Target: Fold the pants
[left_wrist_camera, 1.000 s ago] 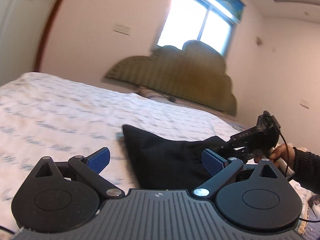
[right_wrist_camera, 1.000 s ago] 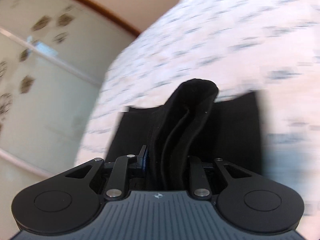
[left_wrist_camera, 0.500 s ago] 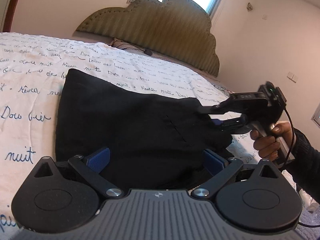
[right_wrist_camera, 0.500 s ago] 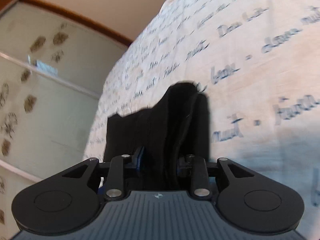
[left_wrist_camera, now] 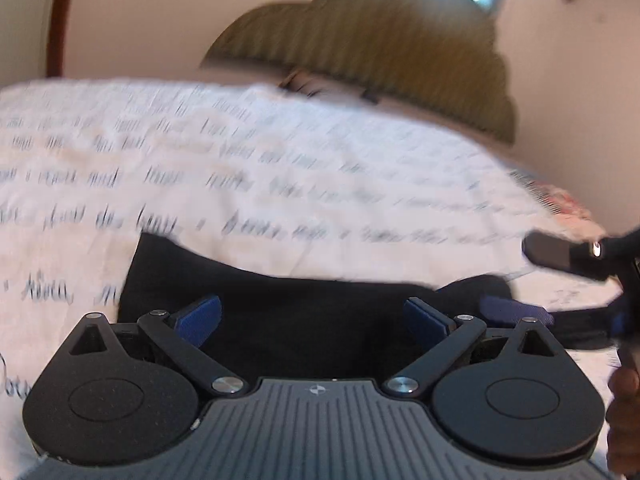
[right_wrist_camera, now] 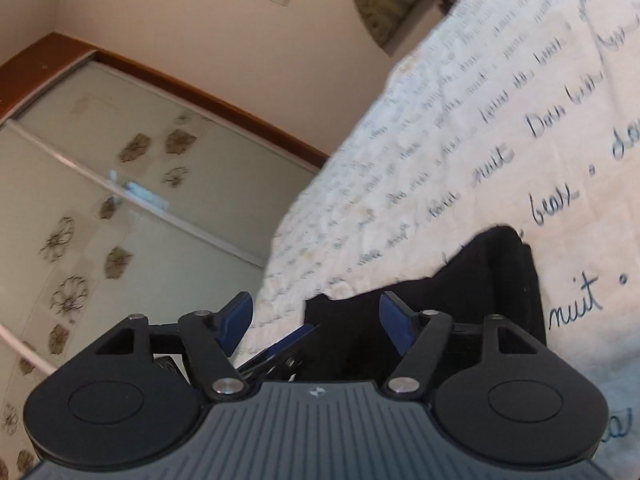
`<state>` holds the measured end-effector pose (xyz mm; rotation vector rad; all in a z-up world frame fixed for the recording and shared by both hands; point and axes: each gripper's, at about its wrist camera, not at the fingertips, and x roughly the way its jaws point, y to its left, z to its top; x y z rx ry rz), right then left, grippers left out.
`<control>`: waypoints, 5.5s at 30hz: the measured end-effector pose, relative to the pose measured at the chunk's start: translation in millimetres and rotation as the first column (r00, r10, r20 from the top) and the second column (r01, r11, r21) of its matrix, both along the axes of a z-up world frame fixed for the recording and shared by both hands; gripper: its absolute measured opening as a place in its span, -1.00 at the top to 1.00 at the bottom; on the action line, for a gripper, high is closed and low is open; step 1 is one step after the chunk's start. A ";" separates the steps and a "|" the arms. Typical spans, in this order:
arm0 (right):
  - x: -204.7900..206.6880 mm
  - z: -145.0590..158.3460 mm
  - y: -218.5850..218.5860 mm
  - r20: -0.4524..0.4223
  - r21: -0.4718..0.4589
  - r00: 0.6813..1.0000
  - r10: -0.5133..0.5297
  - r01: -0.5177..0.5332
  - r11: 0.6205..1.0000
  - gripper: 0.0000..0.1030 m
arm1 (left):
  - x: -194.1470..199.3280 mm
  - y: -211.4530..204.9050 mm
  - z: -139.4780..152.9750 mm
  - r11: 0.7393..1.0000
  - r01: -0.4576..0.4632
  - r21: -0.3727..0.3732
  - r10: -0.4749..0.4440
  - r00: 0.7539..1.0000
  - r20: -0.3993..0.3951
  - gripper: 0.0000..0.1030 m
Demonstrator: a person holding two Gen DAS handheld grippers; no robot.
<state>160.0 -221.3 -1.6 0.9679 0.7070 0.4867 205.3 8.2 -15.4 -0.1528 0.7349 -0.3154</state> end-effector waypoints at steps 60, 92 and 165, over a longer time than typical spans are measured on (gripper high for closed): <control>-54.4 -5.9 -54.7 -0.039 -0.217 0.997 -0.073 0.063 0.974 -0.53 | -73.6 134.8 -0.2 0.899 -0.209 -0.385 0.145 0.971 -0.189 -0.96; -0.2 -12.2 -17.4 -0.032 -0.398 0.973 0.230 -0.224 0.890 0.32 | -62.5 120.7 -20.0 0.873 -0.224 -0.433 0.142 0.966 -0.214 0.29; -103.6 -34.1 -40.5 0.004 -0.354 0.983 0.185 -0.172 0.919 0.79 | -147.0 79.1 -11.9 0.997 -0.059 -0.043 0.061 0.997 0.043 0.03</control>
